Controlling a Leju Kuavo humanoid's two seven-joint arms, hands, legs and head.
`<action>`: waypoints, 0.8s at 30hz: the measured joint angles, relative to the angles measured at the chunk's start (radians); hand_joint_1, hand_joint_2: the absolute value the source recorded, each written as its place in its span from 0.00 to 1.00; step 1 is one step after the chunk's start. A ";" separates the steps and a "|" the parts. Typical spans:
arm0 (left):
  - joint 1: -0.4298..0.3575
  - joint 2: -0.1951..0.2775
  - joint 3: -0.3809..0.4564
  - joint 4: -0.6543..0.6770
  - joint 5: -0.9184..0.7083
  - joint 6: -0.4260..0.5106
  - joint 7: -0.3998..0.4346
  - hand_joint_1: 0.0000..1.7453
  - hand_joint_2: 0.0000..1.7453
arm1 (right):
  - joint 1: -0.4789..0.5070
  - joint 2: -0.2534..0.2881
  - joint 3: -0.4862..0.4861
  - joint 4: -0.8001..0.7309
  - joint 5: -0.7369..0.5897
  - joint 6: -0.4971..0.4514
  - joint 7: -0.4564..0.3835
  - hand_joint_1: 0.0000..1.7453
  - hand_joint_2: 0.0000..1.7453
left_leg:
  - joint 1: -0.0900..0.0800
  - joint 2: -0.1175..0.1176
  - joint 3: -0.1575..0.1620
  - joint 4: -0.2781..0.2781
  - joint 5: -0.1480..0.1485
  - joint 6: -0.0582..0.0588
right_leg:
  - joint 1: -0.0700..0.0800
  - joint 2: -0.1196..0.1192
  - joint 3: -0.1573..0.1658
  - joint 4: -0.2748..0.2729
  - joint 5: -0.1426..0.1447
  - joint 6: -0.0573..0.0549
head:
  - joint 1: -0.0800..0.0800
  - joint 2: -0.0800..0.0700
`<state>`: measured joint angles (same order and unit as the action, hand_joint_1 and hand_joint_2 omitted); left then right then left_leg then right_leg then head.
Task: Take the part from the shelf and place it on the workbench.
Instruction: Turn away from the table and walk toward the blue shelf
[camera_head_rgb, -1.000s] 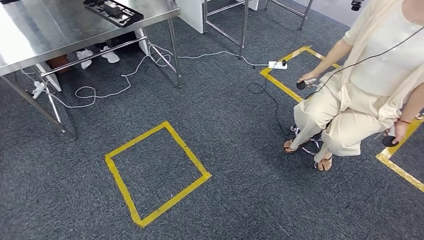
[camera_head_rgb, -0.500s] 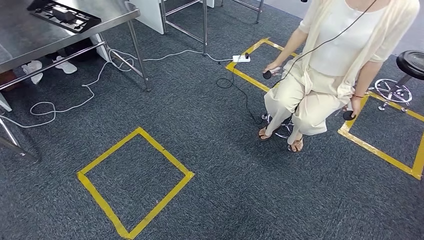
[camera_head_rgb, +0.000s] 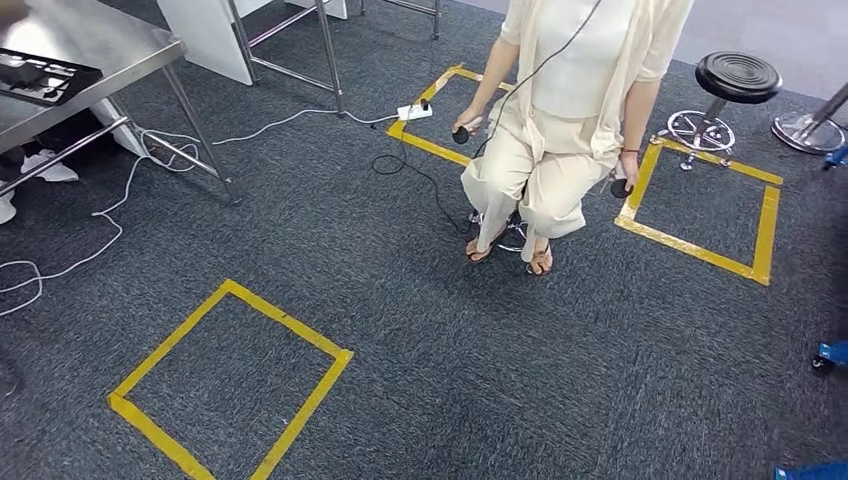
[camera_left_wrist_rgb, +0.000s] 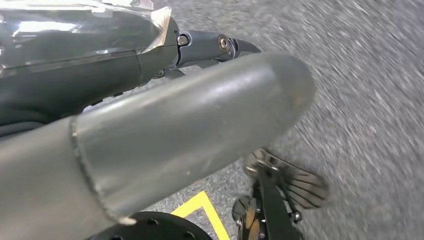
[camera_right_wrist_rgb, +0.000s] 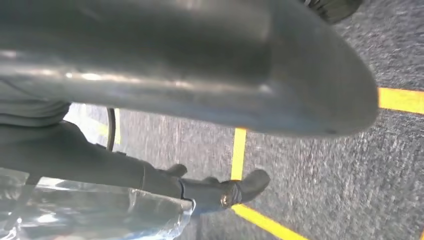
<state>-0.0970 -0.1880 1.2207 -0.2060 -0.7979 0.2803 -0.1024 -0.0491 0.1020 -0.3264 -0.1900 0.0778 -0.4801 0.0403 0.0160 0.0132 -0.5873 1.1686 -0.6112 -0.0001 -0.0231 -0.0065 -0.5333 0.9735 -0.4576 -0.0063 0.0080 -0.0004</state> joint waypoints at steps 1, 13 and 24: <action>0.000 0.000 0.000 0.000 0.000 -0.003 -0.006 0.00 0.00 | -0.001 0.001 0.000 0.000 -0.001 0.003 -0.006 0.00 0.00 | 0.001 -0.011 -0.032 0.070 -0.031 -0.003 | 0.002 0.011 -0.003 0.000 0.002 -0.002 | -0.001 0.000; 0.000 0.000 0.000 0.001 -0.002 0.012 0.040 0.00 0.00 | 0.001 -0.004 0.000 0.000 0.020 -0.006 0.027 0.00 0.00 | 0.013 -0.051 0.067 -0.167 0.115 0.035 | 0.007 0.092 -0.069 0.072 -0.016 0.043 | 0.001 0.000; 0.002 -0.001 0.000 0.001 -0.002 0.008 0.041 0.00 0.00 | -0.001 -0.007 0.000 0.000 0.026 -0.004 0.032 0.00 0.00 | -0.004 0.089 0.075 -0.171 0.107 0.023 | 0.009 -0.061 -0.019 0.028 -0.021 0.050 | 0.008 0.000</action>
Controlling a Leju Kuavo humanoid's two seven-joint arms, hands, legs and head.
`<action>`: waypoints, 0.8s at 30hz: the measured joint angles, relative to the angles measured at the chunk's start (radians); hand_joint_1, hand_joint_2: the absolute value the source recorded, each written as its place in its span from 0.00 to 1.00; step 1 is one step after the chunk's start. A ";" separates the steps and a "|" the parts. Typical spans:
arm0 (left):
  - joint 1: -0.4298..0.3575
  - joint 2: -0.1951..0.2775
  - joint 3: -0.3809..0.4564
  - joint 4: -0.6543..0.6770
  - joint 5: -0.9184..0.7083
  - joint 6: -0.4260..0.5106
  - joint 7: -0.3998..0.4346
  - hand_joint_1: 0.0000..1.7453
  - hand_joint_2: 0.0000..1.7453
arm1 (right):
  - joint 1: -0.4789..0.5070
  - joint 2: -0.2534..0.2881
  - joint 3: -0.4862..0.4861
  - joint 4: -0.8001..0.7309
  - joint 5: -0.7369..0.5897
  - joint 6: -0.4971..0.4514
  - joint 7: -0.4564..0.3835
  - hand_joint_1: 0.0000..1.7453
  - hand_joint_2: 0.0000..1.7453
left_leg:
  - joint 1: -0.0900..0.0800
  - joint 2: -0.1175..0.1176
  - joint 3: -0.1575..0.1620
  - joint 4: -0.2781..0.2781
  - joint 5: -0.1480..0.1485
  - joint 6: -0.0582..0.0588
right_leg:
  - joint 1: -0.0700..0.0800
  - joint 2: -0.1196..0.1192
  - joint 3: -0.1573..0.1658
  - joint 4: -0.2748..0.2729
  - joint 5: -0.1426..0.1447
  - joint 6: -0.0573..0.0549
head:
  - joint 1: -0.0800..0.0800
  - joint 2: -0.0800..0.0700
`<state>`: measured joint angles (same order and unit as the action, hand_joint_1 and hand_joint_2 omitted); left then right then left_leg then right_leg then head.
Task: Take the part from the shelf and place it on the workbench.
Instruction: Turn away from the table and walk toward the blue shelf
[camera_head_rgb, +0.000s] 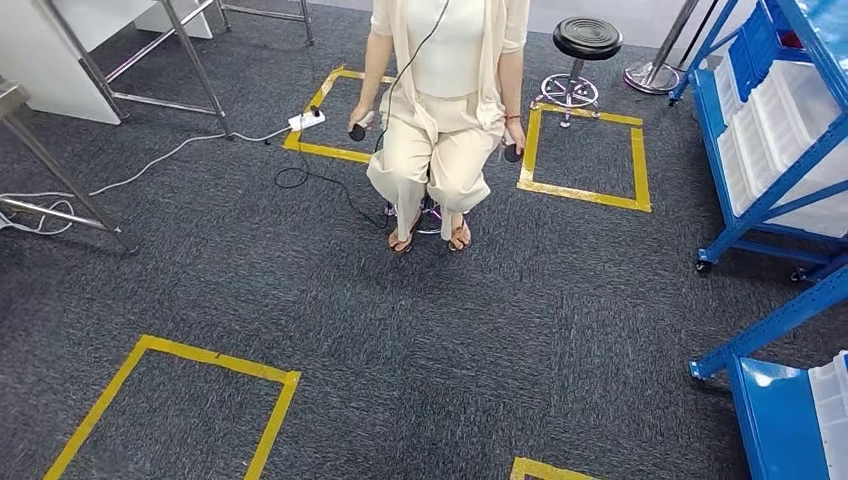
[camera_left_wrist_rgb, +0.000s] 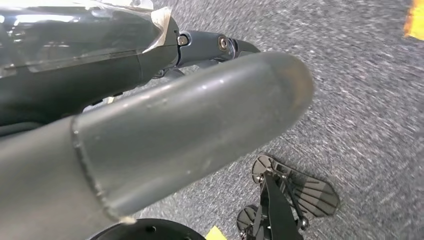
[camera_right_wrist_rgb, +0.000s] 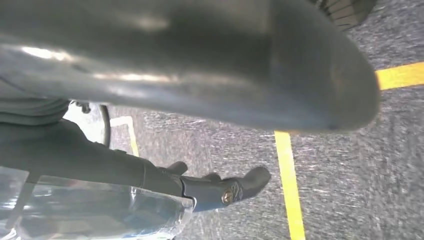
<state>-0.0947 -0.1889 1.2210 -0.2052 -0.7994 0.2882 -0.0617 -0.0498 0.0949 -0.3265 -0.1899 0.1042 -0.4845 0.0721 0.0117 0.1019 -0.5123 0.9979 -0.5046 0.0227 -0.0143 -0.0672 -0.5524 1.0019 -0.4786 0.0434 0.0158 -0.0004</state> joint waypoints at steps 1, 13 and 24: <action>-0.001 0.000 0.000 0.000 0.000 -0.001 -0.001 0.00 0.00 | 0.000 -0.001 0.000 0.000 0.001 0.000 0.000 0.00 0.00 | 0.000 0.009 0.003 0.000 -0.002 -0.007 | 0.004 0.009 -0.003 0.000 0.003 -0.008 | -0.001 0.000; -0.005 0.008 0.000 0.000 0.004 -0.024 -0.059 0.00 0.00 | -0.004 0.006 0.000 0.000 -0.007 0.028 -0.038 0.00 0.00 | 0.013 -0.155 -0.043 0.083 -0.015 -0.007 | 0.009 0.153 0.005 -0.001 0.015 -0.049 | -0.010 0.000; -0.007 0.012 0.000 0.000 0.014 -0.024 -0.065 0.00 0.00 | -0.007 0.006 0.006 0.000 0.036 0.063 -0.035 0.00 0.00 | 0.002 -0.069 -0.014 -0.009 0.019 0.031 | 0.000 0.079 -0.171 0.292 -0.104 -0.014 | -0.002 0.000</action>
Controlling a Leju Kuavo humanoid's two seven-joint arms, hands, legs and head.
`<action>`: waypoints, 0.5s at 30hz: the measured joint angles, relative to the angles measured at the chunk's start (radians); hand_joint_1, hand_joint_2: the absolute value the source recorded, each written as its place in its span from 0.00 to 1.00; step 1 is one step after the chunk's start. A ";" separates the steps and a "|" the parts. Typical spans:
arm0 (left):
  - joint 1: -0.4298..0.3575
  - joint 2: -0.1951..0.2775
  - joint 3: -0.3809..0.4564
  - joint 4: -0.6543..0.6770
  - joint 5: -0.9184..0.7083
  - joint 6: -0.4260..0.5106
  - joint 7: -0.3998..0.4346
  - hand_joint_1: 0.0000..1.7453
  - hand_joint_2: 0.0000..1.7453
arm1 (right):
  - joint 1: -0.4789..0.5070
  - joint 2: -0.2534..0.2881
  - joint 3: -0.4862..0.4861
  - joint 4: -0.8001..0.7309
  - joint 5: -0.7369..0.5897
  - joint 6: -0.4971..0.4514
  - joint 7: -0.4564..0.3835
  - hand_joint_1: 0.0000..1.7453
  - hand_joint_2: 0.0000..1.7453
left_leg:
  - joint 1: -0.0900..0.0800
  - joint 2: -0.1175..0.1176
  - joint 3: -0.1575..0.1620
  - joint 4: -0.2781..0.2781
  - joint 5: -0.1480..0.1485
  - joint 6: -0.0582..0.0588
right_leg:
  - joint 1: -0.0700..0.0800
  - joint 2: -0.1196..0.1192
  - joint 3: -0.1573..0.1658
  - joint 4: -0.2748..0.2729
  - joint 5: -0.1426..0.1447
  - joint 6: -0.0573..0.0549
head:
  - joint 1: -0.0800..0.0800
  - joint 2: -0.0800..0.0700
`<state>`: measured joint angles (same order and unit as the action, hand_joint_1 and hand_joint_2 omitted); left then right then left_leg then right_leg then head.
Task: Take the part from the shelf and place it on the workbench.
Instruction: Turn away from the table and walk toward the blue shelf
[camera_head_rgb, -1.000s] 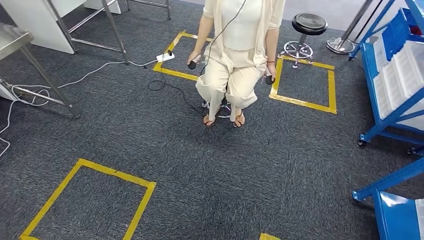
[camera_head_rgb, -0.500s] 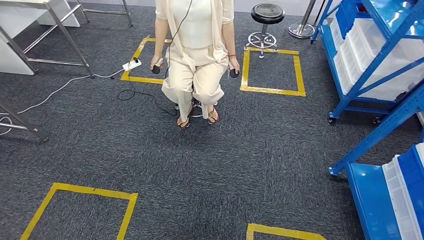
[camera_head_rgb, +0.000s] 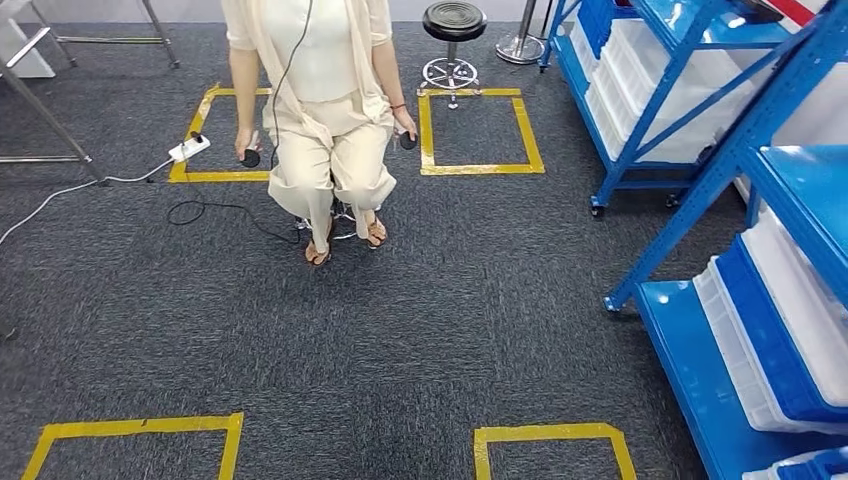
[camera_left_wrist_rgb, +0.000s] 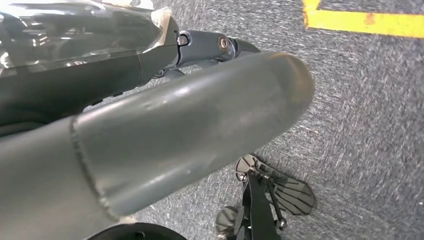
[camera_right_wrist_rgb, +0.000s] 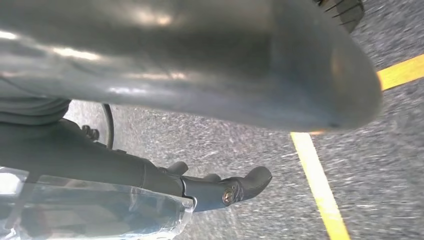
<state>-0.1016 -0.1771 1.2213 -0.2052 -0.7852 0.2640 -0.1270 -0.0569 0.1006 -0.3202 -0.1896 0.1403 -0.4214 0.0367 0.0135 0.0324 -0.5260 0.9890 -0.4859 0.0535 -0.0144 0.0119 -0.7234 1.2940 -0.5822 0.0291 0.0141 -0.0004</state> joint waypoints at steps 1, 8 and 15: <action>0.000 0.000 0.000 0.000 0.001 0.000 0.000 0.00 0.00 | 0.002 0.000 0.003 0.000 0.008 0.004 0.001 0.00 0.00 | 0.000 0.013 0.000 0.000 -0.001 -0.001 | -0.003 -0.003 0.008 -0.010 0.009 0.010 | 0.000 0.000; -0.004 0.001 0.000 0.000 0.000 0.000 0.000 0.00 0.00 | -0.001 -0.003 0.033 0.000 0.048 0.036 0.000 0.00 0.00 | -0.005 0.081 0.024 0.002 -0.020 -0.037 | 0.000 -0.066 0.165 -0.293 0.115 0.005 | -0.003 0.000; 0.001 0.000 0.000 0.001 -0.001 0.000 -0.001 0.00 0.00 | 0.000 -0.004 0.050 0.000 0.054 0.043 0.001 0.00 0.00 | 0.009 -0.033 -0.113 0.309 -0.177 -0.052 | -0.003 0.013 0.165 -0.298 0.126 -0.041 | -0.011 0.000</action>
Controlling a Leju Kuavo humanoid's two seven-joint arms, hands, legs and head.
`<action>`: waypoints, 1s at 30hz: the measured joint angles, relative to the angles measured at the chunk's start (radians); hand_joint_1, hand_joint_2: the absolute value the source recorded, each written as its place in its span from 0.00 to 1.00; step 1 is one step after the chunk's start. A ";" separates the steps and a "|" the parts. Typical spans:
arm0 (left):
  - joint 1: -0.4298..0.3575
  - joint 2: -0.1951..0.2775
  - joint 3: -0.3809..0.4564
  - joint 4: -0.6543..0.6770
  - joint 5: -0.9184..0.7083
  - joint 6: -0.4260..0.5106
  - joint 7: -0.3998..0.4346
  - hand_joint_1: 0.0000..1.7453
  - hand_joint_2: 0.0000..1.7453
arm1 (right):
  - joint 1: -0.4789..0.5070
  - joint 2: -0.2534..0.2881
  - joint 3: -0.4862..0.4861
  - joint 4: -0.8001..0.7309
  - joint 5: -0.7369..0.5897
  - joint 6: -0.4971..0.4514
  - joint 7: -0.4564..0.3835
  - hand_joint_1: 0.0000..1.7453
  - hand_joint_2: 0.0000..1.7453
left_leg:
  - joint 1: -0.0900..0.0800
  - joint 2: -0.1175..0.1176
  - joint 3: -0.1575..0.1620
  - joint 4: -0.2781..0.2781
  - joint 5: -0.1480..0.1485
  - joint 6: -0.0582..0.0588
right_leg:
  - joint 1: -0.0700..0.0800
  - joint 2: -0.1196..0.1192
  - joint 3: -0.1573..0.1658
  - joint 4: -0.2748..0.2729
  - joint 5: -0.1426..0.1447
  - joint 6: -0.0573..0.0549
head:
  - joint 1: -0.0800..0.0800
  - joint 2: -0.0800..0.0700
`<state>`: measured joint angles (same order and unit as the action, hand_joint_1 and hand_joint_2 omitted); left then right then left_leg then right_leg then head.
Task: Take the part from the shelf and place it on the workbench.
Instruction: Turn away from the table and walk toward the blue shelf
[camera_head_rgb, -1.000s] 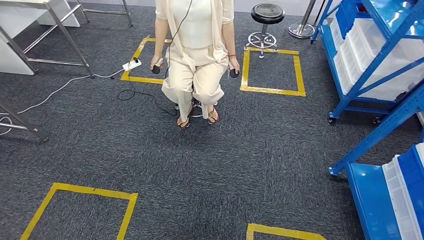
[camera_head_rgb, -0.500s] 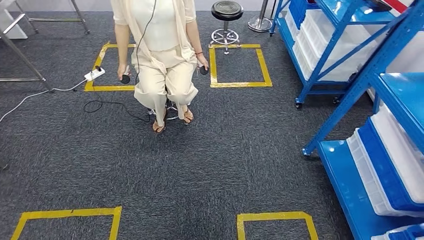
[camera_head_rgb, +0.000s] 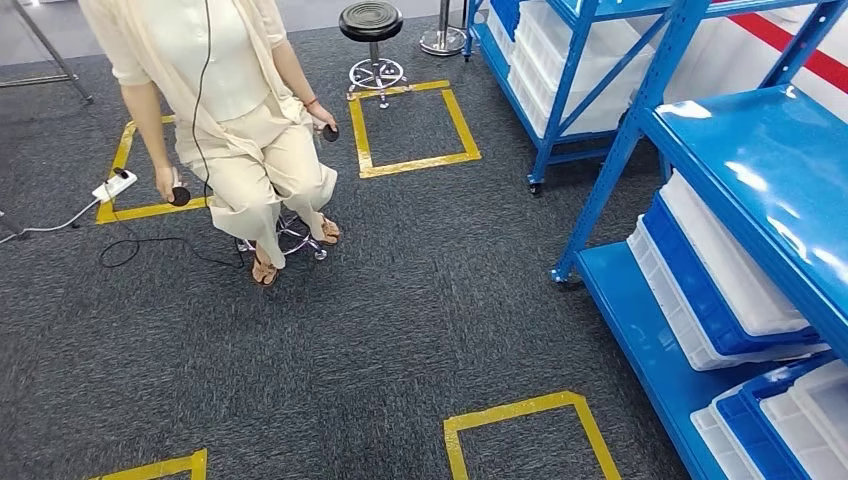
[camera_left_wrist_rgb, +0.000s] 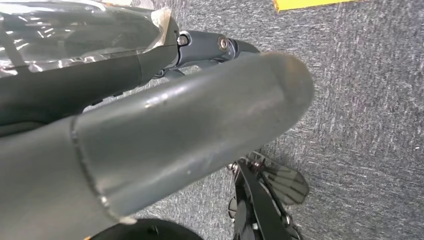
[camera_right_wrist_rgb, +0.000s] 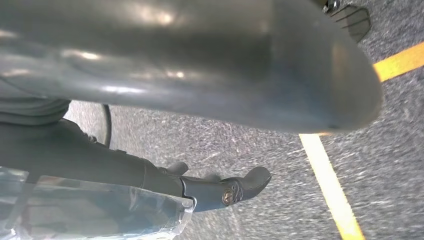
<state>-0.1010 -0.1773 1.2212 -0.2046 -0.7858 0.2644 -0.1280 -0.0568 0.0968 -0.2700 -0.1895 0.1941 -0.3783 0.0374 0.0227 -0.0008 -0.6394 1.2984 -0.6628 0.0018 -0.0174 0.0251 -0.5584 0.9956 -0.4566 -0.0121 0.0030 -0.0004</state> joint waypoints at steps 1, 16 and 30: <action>0.001 0.000 0.000 0.000 0.000 0.000 0.000 0.00 0.00 | 0.001 0.000 0.001 0.000 0.002 0.002 0.001 0.00 0.00 | 0.000 -0.002 -0.001 -0.005 0.017 0.001 | 0.001 0.014 0.001 0.000 0.000 0.000 | 0.000 0.000; 0.010 0.004 0.005 0.000 0.025 0.008 0.004 0.00 0.00 | 0.004 0.000 0.066 0.002 0.089 0.022 0.016 0.00 0.00 | -0.006 0.037 0.108 -0.296 0.168 0.046 | 0.002 -0.013 -0.168 0.295 -0.116 0.039 | 0.009 0.000; 0.004 0.008 0.033 -0.001 0.060 -0.003 -0.020 0.00 0.00 | -0.035 0.013 0.104 0.002 0.127 0.009 0.018 0.00 0.00 | 0.002 0.008 0.028 -0.063 0.020 -0.010 | 0.004 -0.010 -0.009 0.016 -0.006 -0.001 | -0.001 0.000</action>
<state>-0.0968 -0.1695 1.2542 -0.2060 -0.7256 0.2612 -0.1479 -0.0919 0.1102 -0.1657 -0.1877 0.3208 -0.3694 0.0550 0.0252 0.0070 -0.6111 1.2359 -0.6427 -0.0085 -0.0132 0.0154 -0.5676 1.0118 -0.4631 -0.0126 0.0023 -0.0004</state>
